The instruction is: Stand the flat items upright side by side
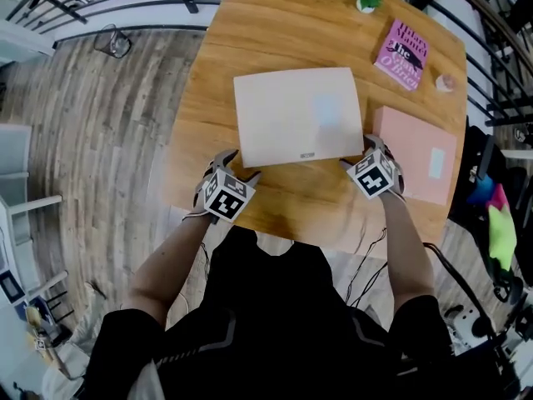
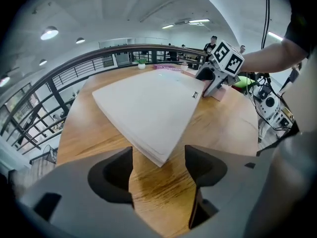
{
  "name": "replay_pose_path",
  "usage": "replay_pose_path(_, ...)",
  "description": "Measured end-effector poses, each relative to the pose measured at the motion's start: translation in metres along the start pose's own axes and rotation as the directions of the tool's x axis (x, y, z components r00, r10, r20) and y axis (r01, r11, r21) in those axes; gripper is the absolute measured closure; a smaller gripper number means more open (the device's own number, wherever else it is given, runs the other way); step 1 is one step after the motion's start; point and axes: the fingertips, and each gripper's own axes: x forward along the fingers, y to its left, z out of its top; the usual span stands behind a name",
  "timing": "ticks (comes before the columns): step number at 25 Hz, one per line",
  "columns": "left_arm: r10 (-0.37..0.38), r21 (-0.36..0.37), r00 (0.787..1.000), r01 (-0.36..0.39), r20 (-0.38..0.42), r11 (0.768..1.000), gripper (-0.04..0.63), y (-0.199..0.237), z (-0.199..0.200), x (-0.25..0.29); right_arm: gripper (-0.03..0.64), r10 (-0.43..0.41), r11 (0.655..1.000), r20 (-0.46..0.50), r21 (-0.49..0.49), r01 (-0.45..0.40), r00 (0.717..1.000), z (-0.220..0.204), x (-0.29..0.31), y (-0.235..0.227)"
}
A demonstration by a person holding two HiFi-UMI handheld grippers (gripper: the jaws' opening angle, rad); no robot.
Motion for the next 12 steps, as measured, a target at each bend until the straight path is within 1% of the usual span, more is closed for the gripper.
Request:
replay_pose_path(3, 0.014, 0.006, 1.0, -0.014, 0.0, 1.0, 0.264, 0.001, 0.005, 0.006, 0.238, -0.006, 1.0, -0.007, -0.006, 0.006, 1.0, 0.001, 0.002, -0.002)
replay_pose_path(5, 0.017, -0.007, 1.0, -0.017, -0.001, 1.0, 0.265, 0.003, 0.006, 0.008, 0.242, -0.003, 1.0, -0.007, -0.007, 0.003, 1.0, 0.001, 0.002, -0.001)
replay_pose_path(9, -0.015, -0.021, 1.0, 0.015, -0.001, 1.0, 0.279, 0.007, 0.006, 0.009, 0.268, 0.004, 1.0, -0.009, 0.01, -0.004, 1.0, 0.003, -0.003, -0.001)
replay_pose_path(12, -0.023, -0.022, 1.0, 0.023, -0.005, 1.0, 0.282, 0.01, 0.004, 0.01, 0.278, -0.002, 1.0, -0.001, 0.018, 0.002, 1.0, 0.008, -0.009, 0.0)
